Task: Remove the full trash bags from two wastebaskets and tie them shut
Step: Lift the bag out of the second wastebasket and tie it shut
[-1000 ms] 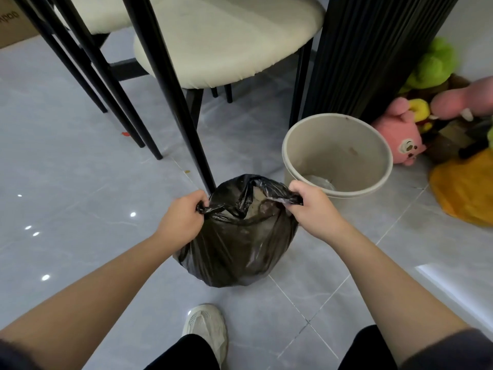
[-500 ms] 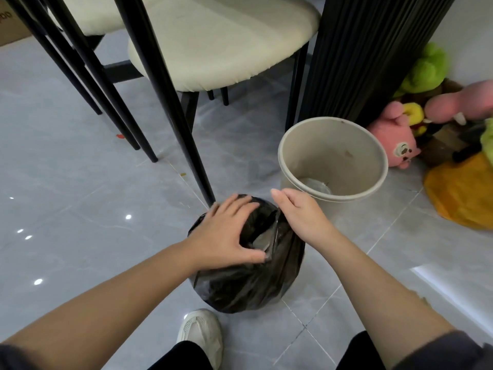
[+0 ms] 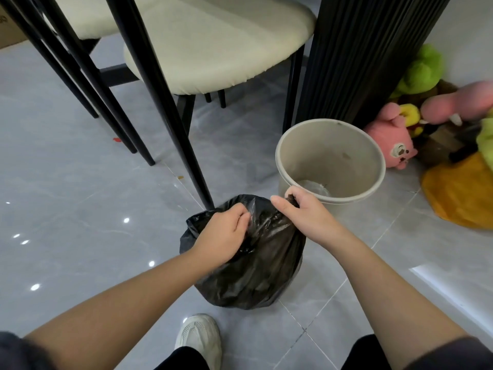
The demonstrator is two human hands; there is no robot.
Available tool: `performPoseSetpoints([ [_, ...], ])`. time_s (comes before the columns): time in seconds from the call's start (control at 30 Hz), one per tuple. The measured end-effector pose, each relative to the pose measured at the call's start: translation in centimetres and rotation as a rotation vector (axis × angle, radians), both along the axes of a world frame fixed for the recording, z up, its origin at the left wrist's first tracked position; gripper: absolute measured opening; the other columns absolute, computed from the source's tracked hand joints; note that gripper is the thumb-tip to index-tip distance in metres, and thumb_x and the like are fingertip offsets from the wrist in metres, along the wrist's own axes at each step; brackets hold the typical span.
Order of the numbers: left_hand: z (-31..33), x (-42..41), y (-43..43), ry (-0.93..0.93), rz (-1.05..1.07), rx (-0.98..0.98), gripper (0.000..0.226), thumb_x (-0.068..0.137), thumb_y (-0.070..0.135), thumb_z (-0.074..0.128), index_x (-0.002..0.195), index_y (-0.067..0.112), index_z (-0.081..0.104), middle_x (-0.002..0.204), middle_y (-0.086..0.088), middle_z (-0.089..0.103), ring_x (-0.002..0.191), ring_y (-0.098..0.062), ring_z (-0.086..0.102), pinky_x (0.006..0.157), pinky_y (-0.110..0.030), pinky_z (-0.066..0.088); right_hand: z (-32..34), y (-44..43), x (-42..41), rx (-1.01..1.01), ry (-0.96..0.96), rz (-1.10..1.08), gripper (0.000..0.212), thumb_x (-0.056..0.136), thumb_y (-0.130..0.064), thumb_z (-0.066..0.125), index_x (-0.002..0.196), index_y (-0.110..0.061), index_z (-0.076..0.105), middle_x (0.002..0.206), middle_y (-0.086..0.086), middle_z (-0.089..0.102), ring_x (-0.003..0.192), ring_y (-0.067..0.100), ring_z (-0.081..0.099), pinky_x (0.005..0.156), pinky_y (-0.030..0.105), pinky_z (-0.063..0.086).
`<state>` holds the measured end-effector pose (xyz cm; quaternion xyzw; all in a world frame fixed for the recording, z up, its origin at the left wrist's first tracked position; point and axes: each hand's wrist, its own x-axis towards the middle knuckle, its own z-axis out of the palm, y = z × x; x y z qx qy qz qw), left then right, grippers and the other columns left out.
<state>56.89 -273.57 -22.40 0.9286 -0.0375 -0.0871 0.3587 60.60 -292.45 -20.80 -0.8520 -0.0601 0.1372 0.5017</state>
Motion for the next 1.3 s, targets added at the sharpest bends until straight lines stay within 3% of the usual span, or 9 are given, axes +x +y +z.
performPoseSetpoints([
  [0.13,0.1,0.5,-0.9,0.076,-0.139,0.231,0.030,0.089,0.033,0.057,0.118,0.027,0.050,0.071,0.002,0.061,0.066,-0.018,0.058,0.061,-0.033,0.047,-0.4,0.4,0.1,0.006,-0.034,0.023,0.034,0.095,-0.039,0.048,0.071,-0.016,0.041,0.065,-0.007,0.037,0.060,0.008,0.037,0.063,0.030,0.034],
  [0.3,-0.9,1.1,-0.8,-0.116,-0.057,0.239,0.015,0.094,0.023,0.046,0.096,0.017,0.060,0.089,-0.001,0.060,0.083,-0.021,0.059,0.072,-0.035,0.048,-0.6,0.0,0.0,0.025,0.005,0.015,0.036,0.093,-0.043,0.050,0.071,-0.017,0.039,0.066,-0.006,0.036,0.061,0.008,0.036,0.063,0.029,0.033],
  [0.5,-0.2,0.8,1.0,-0.092,0.013,-0.037,0.004,0.098,0.019,0.043,0.100,0.021,0.045,0.069,0.000,0.059,0.054,-0.011,0.048,0.054,-0.027,0.037,-0.1,-0.6,0.2,-0.155,0.095,0.152,0.051,0.062,-0.040,0.084,0.083,-0.020,0.042,0.074,-0.007,0.049,0.066,0.007,0.046,0.059,0.025,0.039],
  [0.67,-0.1,0.0,2.0,-0.267,-0.254,0.295,0.024,0.089,0.004,0.039,0.095,0.023,0.052,0.087,0.006,0.055,0.070,-0.021,0.054,0.061,-0.035,0.042,-0.9,-0.5,0.5,-0.204,-0.048,0.131,0.041,0.074,-0.023,0.077,0.069,-0.020,0.036,0.062,-0.007,0.042,0.057,0.007,0.037,0.052,0.025,0.029],
  [0.8,-0.2,-0.2,2.0,-0.316,-0.383,0.450,0.037,0.085,0.051,0.042,0.101,0.022,0.060,0.092,0.008,0.058,0.080,-0.012,0.057,0.070,-0.029,0.044,-1.5,-0.5,0.6,-0.163,-0.122,0.084,0.044,0.082,-0.020,0.069,0.059,-0.020,0.031,0.054,-0.006,0.032,0.050,0.008,0.029,0.049,0.023,0.022],
  [0.87,-0.5,-0.3,1.9,-0.349,-0.399,0.516,0.036,0.085,0.051,0.048,0.099,0.020,0.059,0.089,0.005,0.058,0.079,-0.014,0.059,0.068,-0.030,0.046,-1.7,-0.4,0.7,-0.171,-0.134,0.034,0.043,0.082,-0.018,0.068,0.059,-0.019,0.032,0.055,-0.006,0.033,0.050,0.008,0.028,0.049,0.024,0.023],
  [1.03,0.6,-0.1,2.8,-0.331,-0.225,0.315,0.016,0.090,0.020,0.058,0.105,0.015,0.053,0.091,-0.001,0.064,0.074,-0.023,0.063,0.059,-0.028,0.041,-1.4,-0.5,0.7,-0.126,-0.080,0.145,0.018,0.086,-0.018,0.067,0.099,-0.029,0.062,0.091,-0.017,0.059,0.082,-0.001,0.054,0.076,0.014,0.041],
  [1.2,0.8,-0.1,1.7,-0.176,-0.051,0.053,0.042,0.091,0.016,0.058,0.128,0.022,0.040,0.108,-0.002,0.069,0.095,-0.019,0.066,0.083,-0.033,0.051,-1.8,0.6,0.4,-0.127,-0.055,0.158,0.033,0.096,-0.023,0.050,0.064,-0.019,0.043,0.060,-0.004,0.045,0.060,0.011,0.041,0.061,0.031,0.033],
  [1.3,1.0,0.5,0.9,-0.160,0.049,-0.037,0.019,0.087,0.013,0.062,0.105,0.019,0.059,0.091,0.006,0.070,0.086,-0.010,0.064,0.079,-0.025,0.048,-1.6,1.5,-0.1,-0.105,-0.035,0.160,0.033,0.093,-0.037,0.055,0.062,-0.025,0.047,0.059,-0.010,0.050,0.057,0.000,0.046,0.059,0.022,0.037],
])
